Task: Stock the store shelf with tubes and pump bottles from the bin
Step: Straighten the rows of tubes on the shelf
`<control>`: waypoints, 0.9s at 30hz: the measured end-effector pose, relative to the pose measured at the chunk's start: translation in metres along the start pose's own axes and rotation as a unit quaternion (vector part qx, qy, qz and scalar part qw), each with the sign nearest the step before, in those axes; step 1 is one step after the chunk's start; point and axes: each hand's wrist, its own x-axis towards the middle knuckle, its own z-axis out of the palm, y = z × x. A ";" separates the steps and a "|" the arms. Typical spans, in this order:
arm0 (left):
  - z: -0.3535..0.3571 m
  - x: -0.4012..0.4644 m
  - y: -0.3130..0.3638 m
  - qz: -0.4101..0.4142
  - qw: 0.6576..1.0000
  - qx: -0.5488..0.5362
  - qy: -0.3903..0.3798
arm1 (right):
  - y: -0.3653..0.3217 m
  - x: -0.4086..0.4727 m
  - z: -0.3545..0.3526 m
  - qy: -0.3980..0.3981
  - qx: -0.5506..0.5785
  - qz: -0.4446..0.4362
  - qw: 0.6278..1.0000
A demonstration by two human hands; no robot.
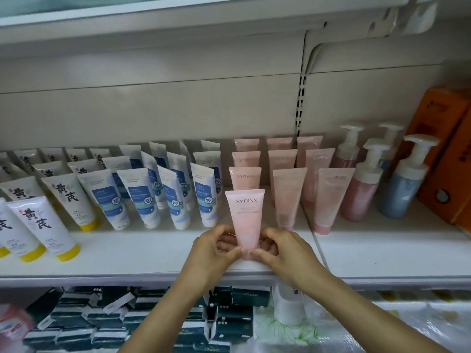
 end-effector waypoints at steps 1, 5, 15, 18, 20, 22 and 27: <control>0.000 0.000 0.001 0.000 1.000 0.002 0.000 | 0.000 0.000 0.000 0.001 -0.004 -0.002 1.000; 0.000 -0.002 0.002 -0.001 1.000 0.012 0.007 | 0.001 0.000 -0.001 -0.004 -0.004 -0.009 1.000; -0.004 -0.009 0.008 -0.012 0.999 0.018 0.024 | 0.002 -0.004 -0.007 -0.005 -0.007 -0.009 1.000; -0.008 -0.015 0.010 -0.023 0.998 0.035 0.057 | 0.004 -0.011 -0.013 0.016 -0.009 -0.009 1.000; -0.012 -0.019 0.013 -0.020 0.997 0.035 0.073 | 0.004 -0.015 -0.018 0.036 0.006 -0.013 0.999; -0.016 -0.023 0.016 -0.010 0.996 0.031 0.082 | 0.004 -0.018 -0.023 0.068 0.023 -0.023 0.997; -0.029 -0.029 0.025 0.018 0.996 0.005 0.088 | -0.004 -0.023 -0.032 0.174 0.077 -0.080 0.978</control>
